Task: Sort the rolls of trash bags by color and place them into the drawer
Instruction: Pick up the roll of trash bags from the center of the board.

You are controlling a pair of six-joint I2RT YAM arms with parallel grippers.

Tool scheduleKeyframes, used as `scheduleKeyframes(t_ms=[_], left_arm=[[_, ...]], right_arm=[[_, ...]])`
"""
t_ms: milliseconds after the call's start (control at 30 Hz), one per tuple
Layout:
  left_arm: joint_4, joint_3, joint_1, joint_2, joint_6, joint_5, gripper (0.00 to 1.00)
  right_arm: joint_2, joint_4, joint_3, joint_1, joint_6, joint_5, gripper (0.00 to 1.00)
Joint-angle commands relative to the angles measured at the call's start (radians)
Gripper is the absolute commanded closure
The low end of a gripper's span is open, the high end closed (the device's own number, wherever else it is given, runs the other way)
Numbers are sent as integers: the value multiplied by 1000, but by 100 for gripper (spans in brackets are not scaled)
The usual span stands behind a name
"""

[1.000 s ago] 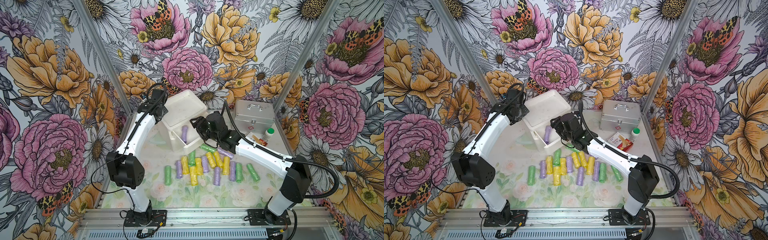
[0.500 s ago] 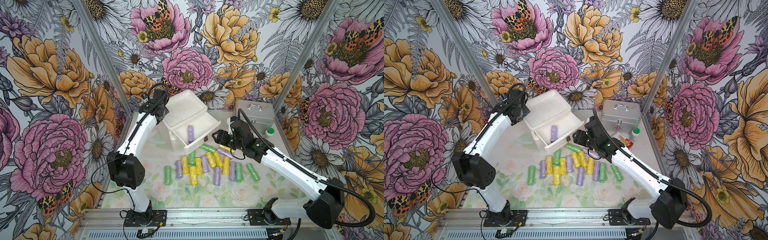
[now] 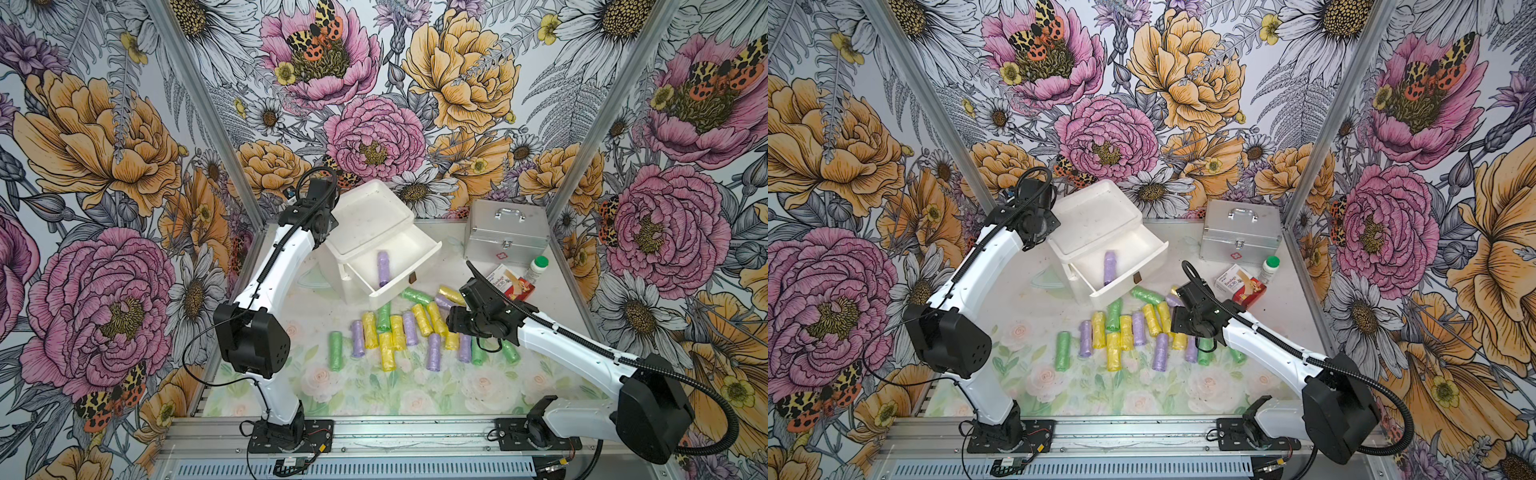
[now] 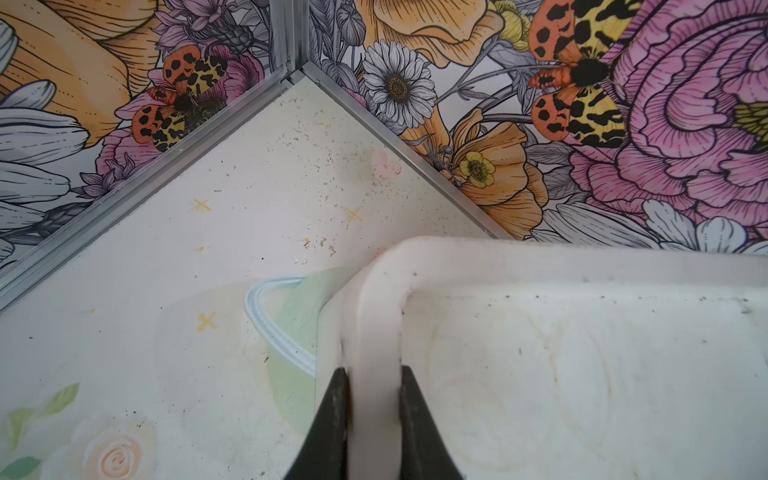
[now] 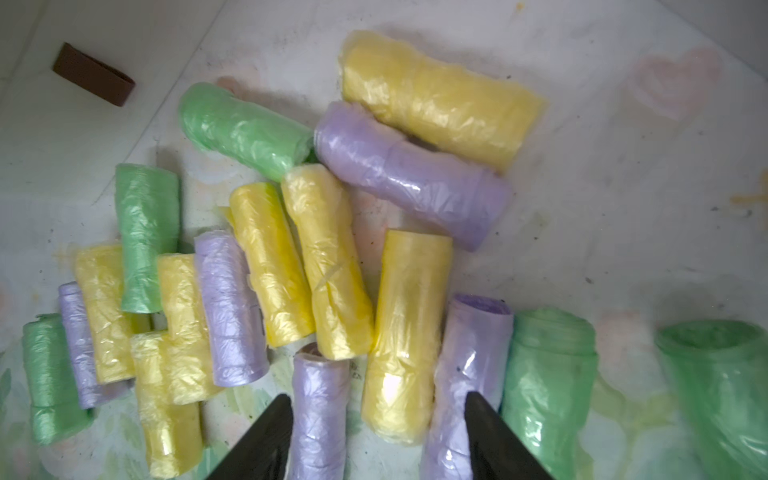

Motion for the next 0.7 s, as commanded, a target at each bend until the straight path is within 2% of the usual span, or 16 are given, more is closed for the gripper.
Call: scheduleKeyframes(t_ms=[0,200,400,667], left_arm=[[-73,4,-11,-15,-42,53,100],[-71,-5,-7,-17,-83,69,100],[-71,-6,-7,-15,-74,81,100],[-71,-11,6,-1,-69,107,100]], right_arm=[[-13,2,-22,-8,-9,27,35],[-10,0,-71,-49,-21,17,36],[27,3,-100,-54,-13,23,37],[43,4,-86,-54,-12,23,44]])
